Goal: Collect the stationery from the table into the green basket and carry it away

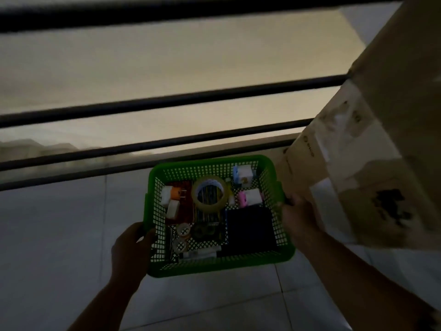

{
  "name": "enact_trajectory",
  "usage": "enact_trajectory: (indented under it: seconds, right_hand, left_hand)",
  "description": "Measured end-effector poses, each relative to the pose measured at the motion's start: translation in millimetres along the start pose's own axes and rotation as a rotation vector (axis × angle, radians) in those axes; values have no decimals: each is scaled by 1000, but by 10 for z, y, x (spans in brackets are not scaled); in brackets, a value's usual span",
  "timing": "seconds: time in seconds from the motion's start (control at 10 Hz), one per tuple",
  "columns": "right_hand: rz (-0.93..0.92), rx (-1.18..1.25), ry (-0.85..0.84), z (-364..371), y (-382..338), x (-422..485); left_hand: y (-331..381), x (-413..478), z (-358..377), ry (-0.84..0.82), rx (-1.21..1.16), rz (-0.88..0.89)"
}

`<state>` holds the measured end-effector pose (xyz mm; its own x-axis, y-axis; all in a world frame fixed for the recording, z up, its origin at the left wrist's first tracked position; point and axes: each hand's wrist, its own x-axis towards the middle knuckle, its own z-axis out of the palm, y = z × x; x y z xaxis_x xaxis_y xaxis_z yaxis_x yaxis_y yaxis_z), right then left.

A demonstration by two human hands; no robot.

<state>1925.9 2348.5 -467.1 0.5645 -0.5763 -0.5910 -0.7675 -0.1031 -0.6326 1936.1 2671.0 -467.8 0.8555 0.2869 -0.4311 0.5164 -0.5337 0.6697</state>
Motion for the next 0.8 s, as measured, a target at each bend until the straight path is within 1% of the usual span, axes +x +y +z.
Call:
enact_trajectory:
  seconds: [0.1,0.3,0.4,0.5,0.6,0.7,0.8]
  right_hand:
    - [16,0,-21,219,328,385]
    - [16,40,-37,506,708,1166]
    - [-12,47,-32,616,752,1427]
    - [-36,18,-25,723,793,1600]
    - [-53,-12,-12,758,843,1669]
    - [-28,-65,-21,776,920,1665]
    - [-43,-154,-47,776,858,1634]
  left_hand:
    - [-317,217,378,4,18,-7]
    - [-619,666,1026,6,22,10]
    - [-729,835,1205,9,-1,11]
    - [-789,930,1306,2,-35,-23]
    - [-861,971,1354,-20,-57,-27]
    - [-879,945,1369,-96,-52,-40]
    - [-855,936,1327,-201,23,-20]
